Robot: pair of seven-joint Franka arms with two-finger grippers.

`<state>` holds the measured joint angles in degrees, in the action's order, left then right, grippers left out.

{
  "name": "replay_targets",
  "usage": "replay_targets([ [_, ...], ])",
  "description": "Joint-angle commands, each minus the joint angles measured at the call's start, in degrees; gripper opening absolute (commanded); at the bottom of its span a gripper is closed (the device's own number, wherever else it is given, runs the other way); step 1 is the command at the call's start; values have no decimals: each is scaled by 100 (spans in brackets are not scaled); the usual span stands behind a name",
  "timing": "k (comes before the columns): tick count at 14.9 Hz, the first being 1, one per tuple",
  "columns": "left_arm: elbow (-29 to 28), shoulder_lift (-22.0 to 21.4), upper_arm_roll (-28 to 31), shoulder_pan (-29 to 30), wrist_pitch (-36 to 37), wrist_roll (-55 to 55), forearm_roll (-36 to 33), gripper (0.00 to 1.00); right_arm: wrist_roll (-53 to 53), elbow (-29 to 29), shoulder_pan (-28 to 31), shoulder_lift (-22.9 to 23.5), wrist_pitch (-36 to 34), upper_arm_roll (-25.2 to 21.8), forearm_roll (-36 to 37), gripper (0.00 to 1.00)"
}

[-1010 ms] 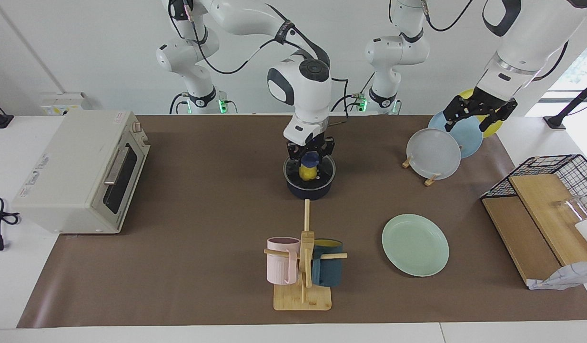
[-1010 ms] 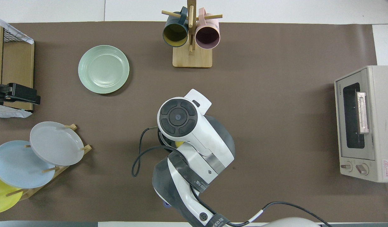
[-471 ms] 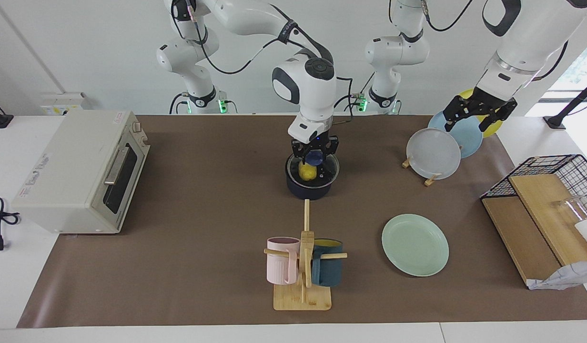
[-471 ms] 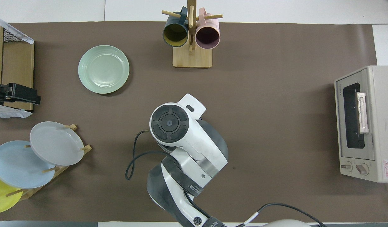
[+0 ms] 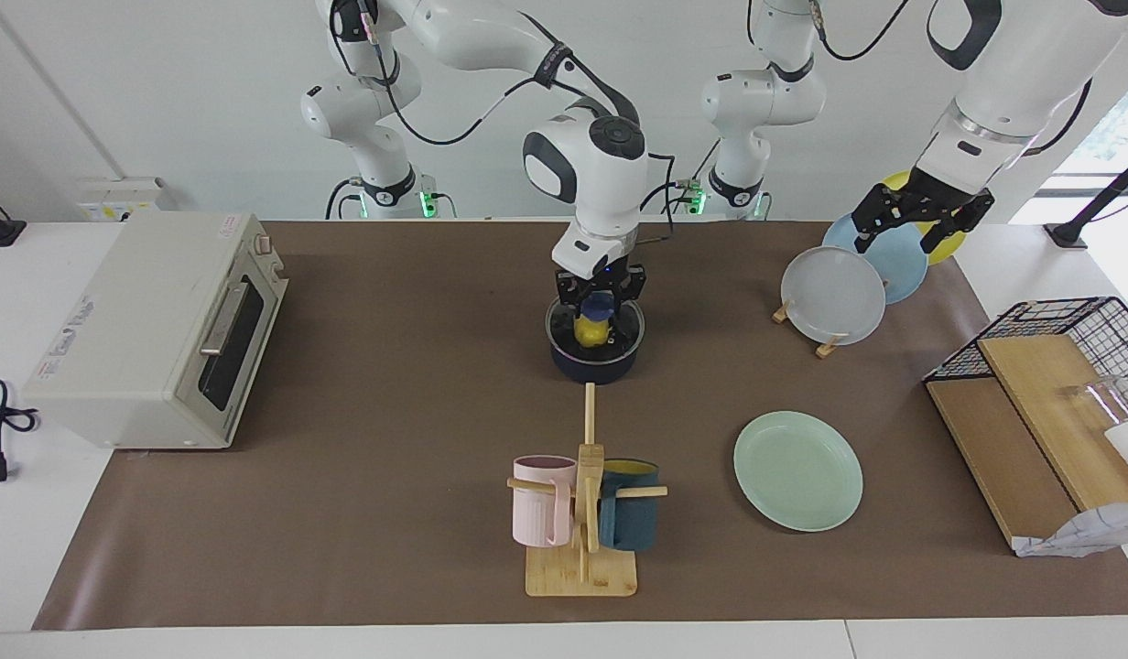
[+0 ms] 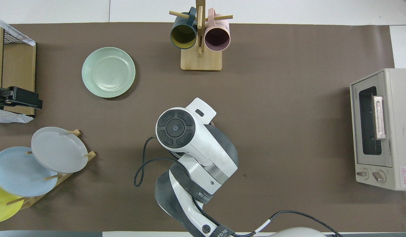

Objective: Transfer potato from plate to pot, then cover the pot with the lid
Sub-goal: 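Lower the lid onto the pot with the right gripper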

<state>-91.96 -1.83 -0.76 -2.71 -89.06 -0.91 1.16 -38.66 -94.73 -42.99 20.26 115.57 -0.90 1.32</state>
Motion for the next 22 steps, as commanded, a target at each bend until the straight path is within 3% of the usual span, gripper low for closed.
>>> replay_targets([
  [1, -138, -151, 32, -28, 29, 65, -99, 100, -133, 42, -7, -4, -113, 11, 18, 0],
  [14, -138, -151, 23, -36, 29, 65, -99, 100, -292, 25, 1, 101, 80, 37, 17, 0],
  [15, -138, -151, 23, -36, 29, 65, -99, 100, -292, 25, 10, 101, 106, 37, 17, 13],
  [16, -138, -151, 23, -28, 29, 65, -99, 100, -274, 25, 19, 101, 115, 37, 17, 40],
  [17, -138, -151, 23, -28, 29, 65, -99, 100, -265, 25, 10, 101, 115, 37, 17, 84],
  [18, -138, -151, 23, -36, 29, 65, -99, 100, -239, 42, 10, 92, 115, 37, 44, 100],
  [22, -138, -151, 23, -28, 21, 65, -99, 100, -221, 165, 273, -48, 63, 20, 9, 100],
])
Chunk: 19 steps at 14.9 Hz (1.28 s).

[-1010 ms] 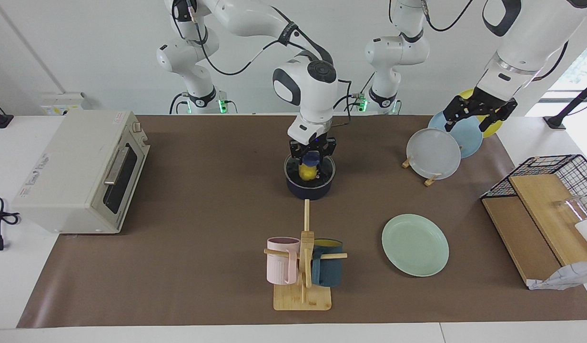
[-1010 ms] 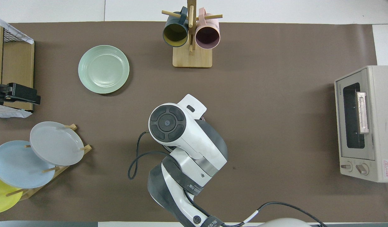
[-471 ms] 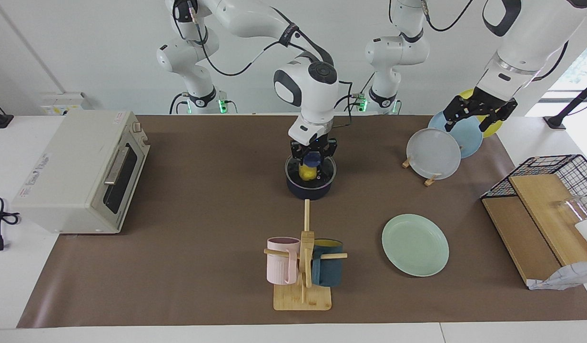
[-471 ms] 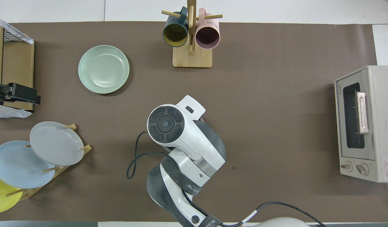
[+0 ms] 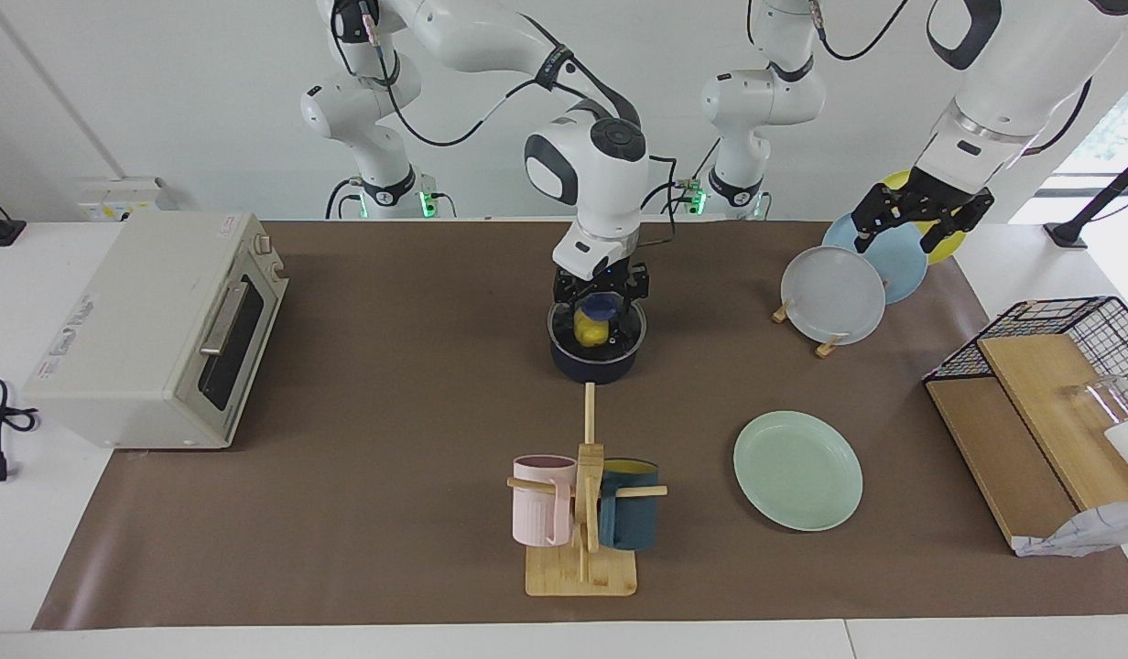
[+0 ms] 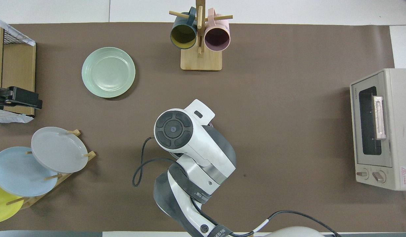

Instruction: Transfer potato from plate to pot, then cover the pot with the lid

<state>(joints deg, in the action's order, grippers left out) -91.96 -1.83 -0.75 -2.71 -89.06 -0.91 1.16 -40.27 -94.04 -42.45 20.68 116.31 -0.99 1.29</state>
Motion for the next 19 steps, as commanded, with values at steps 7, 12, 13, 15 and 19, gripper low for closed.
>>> replay_targets([
  [7, -138, -151, 22, -28, 29, 64, -99, 100, 175, 1502, 1202, -257, -1785, 46, -199, 100],
  [12, -138, -151, 22, -28, 29, 64, -99, 100, 2546, 1354, 2406, -827, -2673, 3, -218, 100],
  [13, -138, -151, 22, -28, 29, 64, -99, 100, 2837, 1101, 2565, -1098, -2736, 2, -148, 100],
  [15, -138, -151, 22, -28, 29, 64, -99, 100, 3365, 390, 3091, -1696, -2736, 63, -138, 100],
  [19, -138, -151, 22, -36, 29, 64, -99, 100, 4623, -44, 3638, -2041, -2876, -41, -130, 100],
])
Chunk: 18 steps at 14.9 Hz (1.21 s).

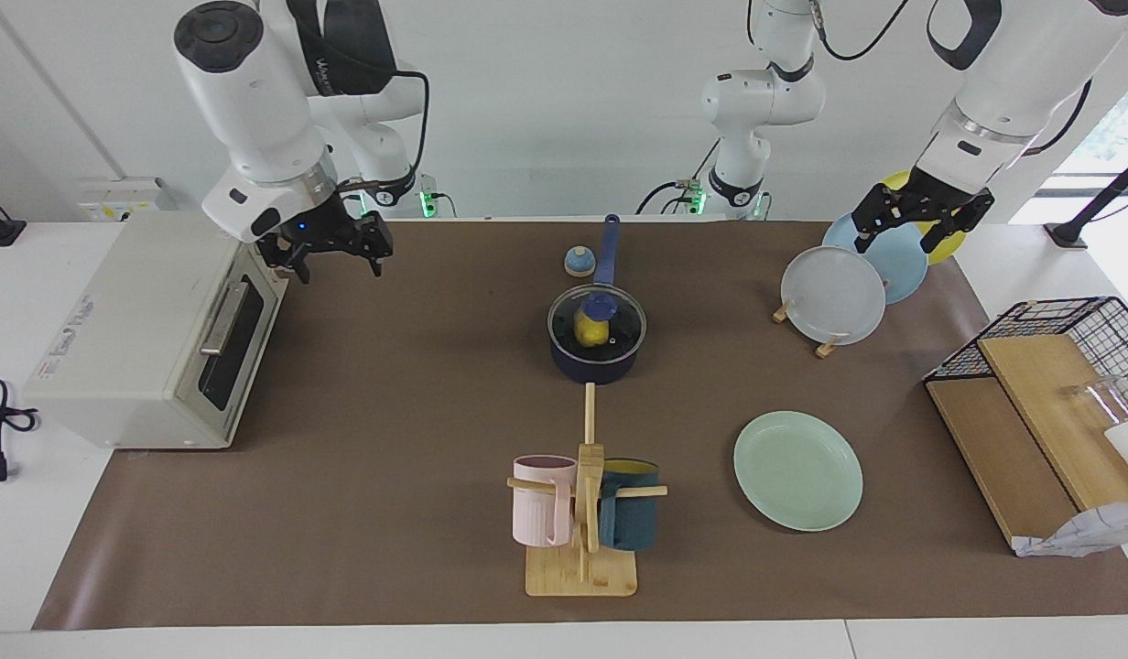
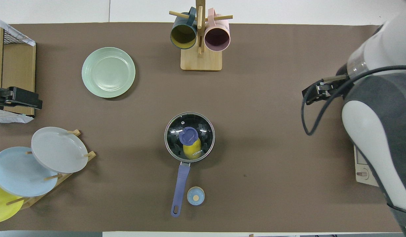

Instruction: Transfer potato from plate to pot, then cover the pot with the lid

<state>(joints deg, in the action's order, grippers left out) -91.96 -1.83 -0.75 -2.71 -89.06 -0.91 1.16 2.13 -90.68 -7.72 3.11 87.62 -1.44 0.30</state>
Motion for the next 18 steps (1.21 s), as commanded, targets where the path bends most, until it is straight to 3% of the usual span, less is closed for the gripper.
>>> replay_targets([
  [1, -138, -151, 22, -36, 29, 64, -99, 100, 454, -415, 174, -381, -130, -40, 22, 100],
  [5, -138, -151, 22, -36, 29, 64, -99, 100, 464, -583, 175, -469, -78, -32, 198, 100],
  [15, -138, -151, 22, -36, 29, 64, -99, 100, 411, -310, 201, -259, -166, -67, 295, 100],
  [18, -138, -151, 22, -28, 29, 64, -99, 100, 429, -354, 753, -250, -104, 134, 224, 100],
])
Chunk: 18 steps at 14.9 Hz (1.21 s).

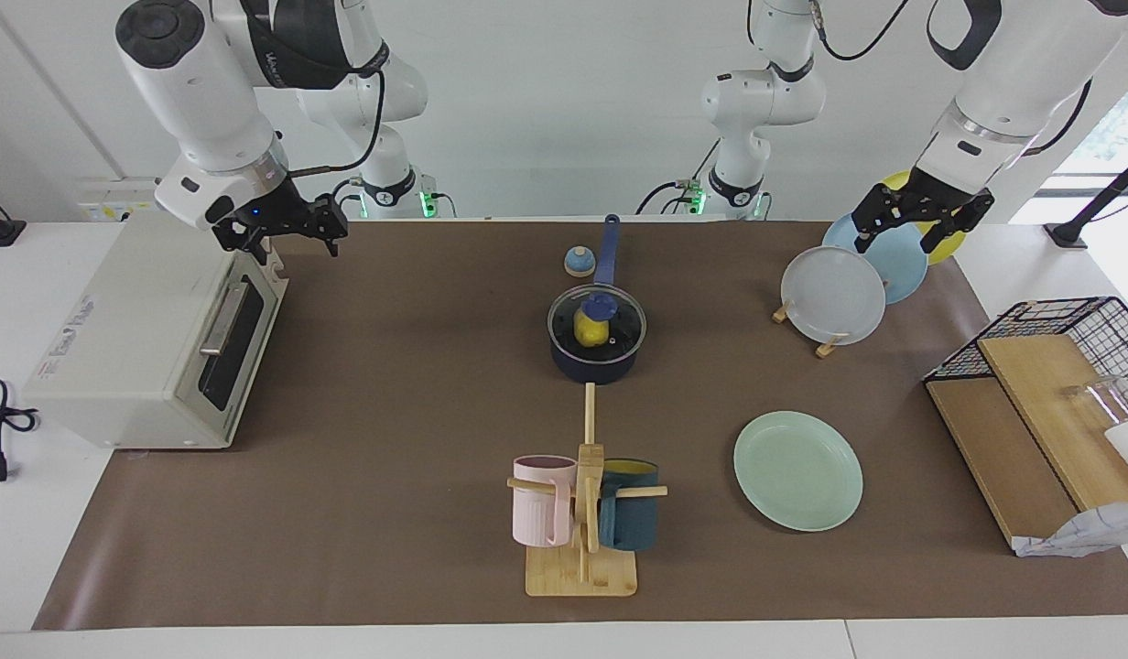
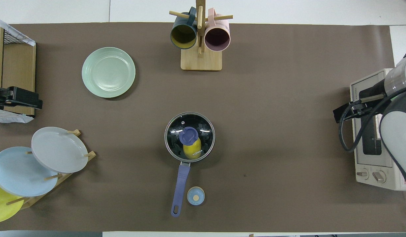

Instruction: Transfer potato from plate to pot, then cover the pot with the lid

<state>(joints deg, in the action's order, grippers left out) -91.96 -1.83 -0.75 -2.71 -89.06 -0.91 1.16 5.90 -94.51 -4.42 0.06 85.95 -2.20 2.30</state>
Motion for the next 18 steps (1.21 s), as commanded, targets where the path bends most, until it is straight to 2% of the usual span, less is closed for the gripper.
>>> replay_targets([
  [1, -138, -151, 22, -36, 29, 64, -99, 100, 51, 38, 468, 56, 54, 299, 43, 100],
  [18, -138, -151, 22, -28, 29, 64, -99, 100, -63, 267, 406, 64, 212, 379, 25, 100],
])
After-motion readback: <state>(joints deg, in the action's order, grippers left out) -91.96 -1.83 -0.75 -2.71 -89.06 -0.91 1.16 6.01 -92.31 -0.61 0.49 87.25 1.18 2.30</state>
